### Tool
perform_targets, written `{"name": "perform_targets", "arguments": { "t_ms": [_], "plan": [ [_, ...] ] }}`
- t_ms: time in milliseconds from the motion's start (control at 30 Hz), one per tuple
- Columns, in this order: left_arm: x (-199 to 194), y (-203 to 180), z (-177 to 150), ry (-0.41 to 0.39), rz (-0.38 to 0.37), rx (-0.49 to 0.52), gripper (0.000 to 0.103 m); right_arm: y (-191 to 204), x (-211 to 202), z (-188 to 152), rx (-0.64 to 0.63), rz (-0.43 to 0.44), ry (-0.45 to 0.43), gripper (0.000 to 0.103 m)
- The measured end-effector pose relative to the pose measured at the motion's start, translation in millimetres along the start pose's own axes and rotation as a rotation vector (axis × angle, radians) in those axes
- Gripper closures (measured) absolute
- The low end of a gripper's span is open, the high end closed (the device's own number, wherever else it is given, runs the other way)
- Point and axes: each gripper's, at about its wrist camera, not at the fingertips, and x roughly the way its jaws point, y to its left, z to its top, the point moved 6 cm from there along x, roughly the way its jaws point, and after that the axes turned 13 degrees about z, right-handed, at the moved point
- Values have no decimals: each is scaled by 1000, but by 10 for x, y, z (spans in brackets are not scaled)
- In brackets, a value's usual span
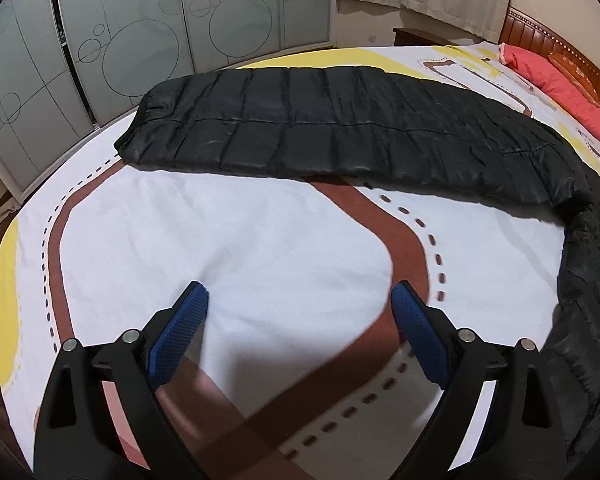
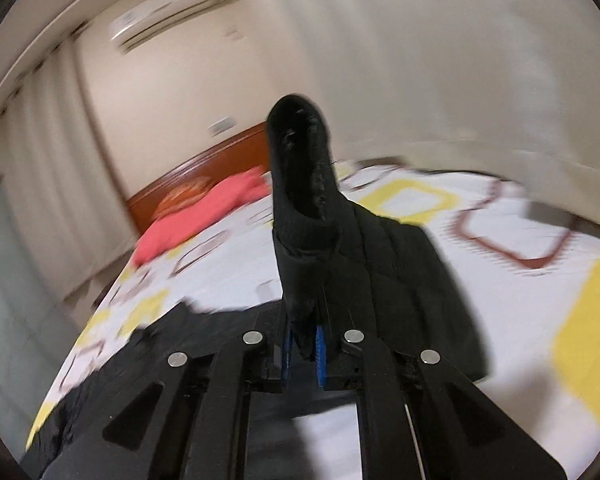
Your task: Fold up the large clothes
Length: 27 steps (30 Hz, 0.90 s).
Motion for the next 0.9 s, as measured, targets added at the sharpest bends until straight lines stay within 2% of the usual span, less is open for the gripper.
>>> {"name": "perform_targets", "arguments": {
  "t_ms": [100, 300, 500, 733, 900],
  "plan": [
    [23, 2, 11, -8, -1, 2, 5, 544, 269, -221, -52, 51, 64, 94],
    [75, 2, 27, -20, 10, -1, 2, 1650, 874, -910, -132, 165, 233, 94],
    [91, 1, 22, -36, 8, -5, 2, 2491, 1427, -1529, -221, 268, 362, 94],
    [81, 12, 7, -45, 5, -10, 2, 3003, 1643, -2042, -241, 351, 465, 94],
    [83, 20, 8, -46, 3, -12, 2, 3197, 1754, -2371, -277, 330, 568, 90]
  ]
}}
